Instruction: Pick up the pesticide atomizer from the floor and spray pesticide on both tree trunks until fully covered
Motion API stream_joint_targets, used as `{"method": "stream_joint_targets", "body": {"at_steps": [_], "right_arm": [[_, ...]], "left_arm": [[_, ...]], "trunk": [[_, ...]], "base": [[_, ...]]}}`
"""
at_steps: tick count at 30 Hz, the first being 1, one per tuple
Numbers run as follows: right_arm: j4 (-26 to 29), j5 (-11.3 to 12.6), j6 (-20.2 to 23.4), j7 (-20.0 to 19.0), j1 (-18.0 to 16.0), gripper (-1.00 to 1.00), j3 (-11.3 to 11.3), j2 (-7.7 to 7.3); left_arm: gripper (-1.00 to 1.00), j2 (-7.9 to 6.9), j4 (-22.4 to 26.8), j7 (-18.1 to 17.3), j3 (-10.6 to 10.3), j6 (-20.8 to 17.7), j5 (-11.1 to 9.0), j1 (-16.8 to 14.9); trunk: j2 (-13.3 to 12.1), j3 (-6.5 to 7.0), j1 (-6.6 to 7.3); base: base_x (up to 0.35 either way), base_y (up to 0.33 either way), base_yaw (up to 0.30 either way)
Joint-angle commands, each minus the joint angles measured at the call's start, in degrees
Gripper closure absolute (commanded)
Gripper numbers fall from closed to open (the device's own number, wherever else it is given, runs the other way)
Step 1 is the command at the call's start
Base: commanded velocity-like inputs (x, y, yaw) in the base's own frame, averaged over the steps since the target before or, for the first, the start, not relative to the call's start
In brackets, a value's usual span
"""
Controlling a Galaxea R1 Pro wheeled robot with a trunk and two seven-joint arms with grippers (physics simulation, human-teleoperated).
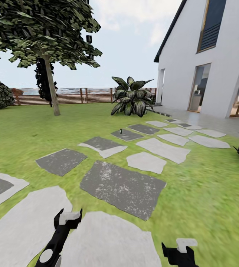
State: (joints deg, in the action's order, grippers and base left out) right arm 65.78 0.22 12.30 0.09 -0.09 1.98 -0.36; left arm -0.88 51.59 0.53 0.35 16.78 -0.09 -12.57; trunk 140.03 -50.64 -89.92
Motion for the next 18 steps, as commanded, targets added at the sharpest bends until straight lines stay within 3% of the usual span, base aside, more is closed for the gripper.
{"method": "stream_joint_targets", "body": {"at_steps": [1,18], "right_arm": [[0.01,0.01,0.0,0.0,0.0,-1.0,0.01,0.0],[0.04,0.04,0.0,0.0,0.0,-1.0,-0.05,0.0]], "left_arm": [[-1.0,0.0,0.0,0.0,0.0,0.0,0.0,0.0],[-1.0,0.0,0.0,0.0,0.0,0.01,0.0,0.0]], "trunk": [[0.0,0.0,0.0],[0.0,0.0,0.0]], "base": [[0.335,0.0,0.0],[0.335,0.0,0.0]]}}
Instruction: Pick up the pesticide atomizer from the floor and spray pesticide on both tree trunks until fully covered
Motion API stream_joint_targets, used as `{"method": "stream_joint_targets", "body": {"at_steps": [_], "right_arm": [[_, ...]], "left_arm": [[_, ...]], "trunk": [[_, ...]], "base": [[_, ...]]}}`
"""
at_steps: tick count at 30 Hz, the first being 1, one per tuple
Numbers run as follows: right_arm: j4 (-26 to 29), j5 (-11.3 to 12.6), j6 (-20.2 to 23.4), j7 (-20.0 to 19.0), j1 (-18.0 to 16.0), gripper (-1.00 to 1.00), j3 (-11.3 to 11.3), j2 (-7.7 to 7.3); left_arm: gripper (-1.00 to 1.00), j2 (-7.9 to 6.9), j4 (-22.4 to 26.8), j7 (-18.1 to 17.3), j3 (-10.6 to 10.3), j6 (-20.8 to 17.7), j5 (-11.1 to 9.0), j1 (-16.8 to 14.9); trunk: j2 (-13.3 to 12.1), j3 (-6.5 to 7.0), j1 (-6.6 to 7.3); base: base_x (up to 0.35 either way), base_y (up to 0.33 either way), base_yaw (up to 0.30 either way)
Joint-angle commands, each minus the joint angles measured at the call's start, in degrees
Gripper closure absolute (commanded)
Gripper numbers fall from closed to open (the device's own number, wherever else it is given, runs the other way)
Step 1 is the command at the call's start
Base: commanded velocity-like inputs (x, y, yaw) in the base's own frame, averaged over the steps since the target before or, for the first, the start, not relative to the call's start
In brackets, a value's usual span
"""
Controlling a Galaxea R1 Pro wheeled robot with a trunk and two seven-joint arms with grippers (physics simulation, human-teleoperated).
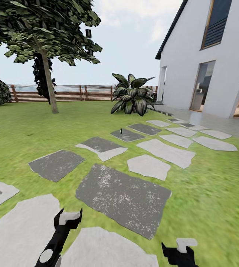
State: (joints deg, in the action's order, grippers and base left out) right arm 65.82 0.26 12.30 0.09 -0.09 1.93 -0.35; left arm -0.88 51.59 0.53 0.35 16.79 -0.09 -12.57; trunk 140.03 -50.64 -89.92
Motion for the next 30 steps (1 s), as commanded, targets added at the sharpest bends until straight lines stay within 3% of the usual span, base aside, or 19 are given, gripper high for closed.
{"method": "stream_joint_targets", "body": {"at_steps": [1,30], "right_arm": [[0.0,0.0,-0.02,0.0,0.0,-1.0,0.0,0.0],[0.01,0.0,0.0,-0.08,0.0,-1.0,-0.07,0.0]], "left_arm": [[-1.0,0.0,0.0,0.0,0.0,0.0,0.0,0.0],[-1.0,0.0,0.0,0.0,0.0,0.0,0.0,0.0]], "trunk": [[0.0,0.0,0.0],[0.0,0.0,0.0]], "base": [[0.335,0.0,0.0],[0.335,0.0,0.0]]}}
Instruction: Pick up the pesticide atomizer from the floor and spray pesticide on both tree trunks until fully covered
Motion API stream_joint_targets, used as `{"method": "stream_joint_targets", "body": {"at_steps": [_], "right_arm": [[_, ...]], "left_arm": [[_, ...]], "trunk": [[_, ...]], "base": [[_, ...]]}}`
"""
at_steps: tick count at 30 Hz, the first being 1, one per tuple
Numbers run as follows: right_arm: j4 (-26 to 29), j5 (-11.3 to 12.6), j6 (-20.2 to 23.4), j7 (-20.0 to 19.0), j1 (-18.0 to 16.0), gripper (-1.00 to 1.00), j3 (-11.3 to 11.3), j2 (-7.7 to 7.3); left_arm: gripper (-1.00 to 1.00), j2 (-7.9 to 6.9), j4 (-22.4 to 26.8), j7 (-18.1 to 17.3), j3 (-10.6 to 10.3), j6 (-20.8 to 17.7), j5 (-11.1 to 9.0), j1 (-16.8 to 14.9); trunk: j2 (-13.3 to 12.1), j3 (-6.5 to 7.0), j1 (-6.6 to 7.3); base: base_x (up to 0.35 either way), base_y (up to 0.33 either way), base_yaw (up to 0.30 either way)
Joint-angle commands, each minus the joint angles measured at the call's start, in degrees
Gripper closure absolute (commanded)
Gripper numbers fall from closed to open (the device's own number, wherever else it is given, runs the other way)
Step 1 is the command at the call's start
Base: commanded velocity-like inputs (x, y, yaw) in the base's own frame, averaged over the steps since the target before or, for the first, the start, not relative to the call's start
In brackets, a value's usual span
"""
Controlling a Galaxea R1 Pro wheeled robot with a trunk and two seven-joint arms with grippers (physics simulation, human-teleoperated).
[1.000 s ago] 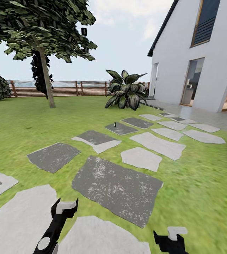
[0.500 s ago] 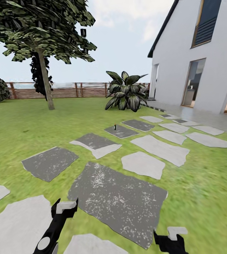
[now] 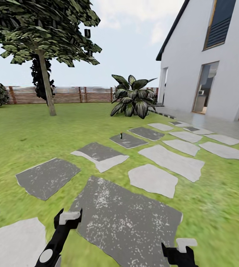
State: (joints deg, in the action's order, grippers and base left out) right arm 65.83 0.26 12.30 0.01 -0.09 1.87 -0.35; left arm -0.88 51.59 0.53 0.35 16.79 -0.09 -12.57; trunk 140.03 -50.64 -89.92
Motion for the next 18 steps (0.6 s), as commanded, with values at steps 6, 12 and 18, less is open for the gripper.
{"method": "stream_joint_targets", "body": {"at_steps": [6,12,18], "right_arm": [[0.0,0.0,0.0,0.01,0.0,-1.0,0.0,0.0],[0.0,0.0,0.0,-0.01,0.0,-1.0,-0.02,0.01],[0.0,0.0,-0.01,0.02,0.0,-1.0,-0.02,0.04]], "left_arm": [[-1.0,-0.02,0.0,0.0,0.0,0.0,0.0,0.0],[-1.0,-0.02,0.0,0.0,0.0,0.0,0.0,0.0],[-1.0,-0.01,0.0,0.0,0.0,0.0,0.0,0.0]], "trunk": [[0.0,0.0,0.0],[0.0,0.0,0.0],[0.0,0.0,0.0]], "base": [[0.335,0.0,0.0],[0.335,0.0,0.0],[0.335,0.0,0.0]]}}
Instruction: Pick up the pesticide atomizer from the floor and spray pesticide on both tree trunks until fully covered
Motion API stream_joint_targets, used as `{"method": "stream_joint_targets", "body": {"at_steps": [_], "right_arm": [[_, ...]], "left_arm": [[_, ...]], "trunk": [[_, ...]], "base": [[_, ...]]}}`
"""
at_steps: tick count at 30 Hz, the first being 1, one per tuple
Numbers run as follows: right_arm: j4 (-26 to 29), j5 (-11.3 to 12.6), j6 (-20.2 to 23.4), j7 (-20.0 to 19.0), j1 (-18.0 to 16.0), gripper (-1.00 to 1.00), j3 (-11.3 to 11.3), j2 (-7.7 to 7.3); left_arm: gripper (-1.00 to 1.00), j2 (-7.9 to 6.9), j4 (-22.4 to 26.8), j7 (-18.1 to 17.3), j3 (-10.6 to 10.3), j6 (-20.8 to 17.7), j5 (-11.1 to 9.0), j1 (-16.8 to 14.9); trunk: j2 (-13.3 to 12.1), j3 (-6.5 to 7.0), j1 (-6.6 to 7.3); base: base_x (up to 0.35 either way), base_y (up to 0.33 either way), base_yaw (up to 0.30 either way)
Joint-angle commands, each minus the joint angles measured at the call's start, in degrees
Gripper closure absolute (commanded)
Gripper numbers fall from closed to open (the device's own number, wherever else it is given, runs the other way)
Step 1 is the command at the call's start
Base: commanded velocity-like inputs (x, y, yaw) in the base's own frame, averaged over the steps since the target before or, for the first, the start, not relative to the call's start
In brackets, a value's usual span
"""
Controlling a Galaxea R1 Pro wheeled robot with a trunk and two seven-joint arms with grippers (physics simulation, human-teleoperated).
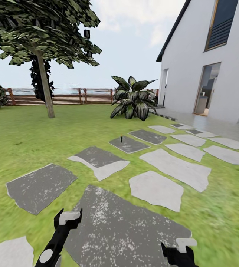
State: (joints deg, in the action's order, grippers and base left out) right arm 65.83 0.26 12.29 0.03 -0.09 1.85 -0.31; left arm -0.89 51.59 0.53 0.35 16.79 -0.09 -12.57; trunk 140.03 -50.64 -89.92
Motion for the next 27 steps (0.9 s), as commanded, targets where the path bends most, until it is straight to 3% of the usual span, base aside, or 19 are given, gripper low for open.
{"method": "stream_joint_targets", "body": {"at_steps": [1,27], "right_arm": [[0.0,0.0,0.0,0.02,0.0,-1.0,0.0,0.0],[0.0,-0.01,0.01,0.03,0.0,-1.0,0.0,-0.04]], "left_arm": [[-1.0,-0.01,0.0,0.0,0.0,0.0,0.0,0.0],[-1.0,0.01,0.0,0.0,0.0,0.0,0.0,0.0]], "trunk": [[0.0,0.0,0.0],[0.0,0.0,0.0]], "base": [[0.335,0.0,0.0],[0.335,0.0,0.0]]}}
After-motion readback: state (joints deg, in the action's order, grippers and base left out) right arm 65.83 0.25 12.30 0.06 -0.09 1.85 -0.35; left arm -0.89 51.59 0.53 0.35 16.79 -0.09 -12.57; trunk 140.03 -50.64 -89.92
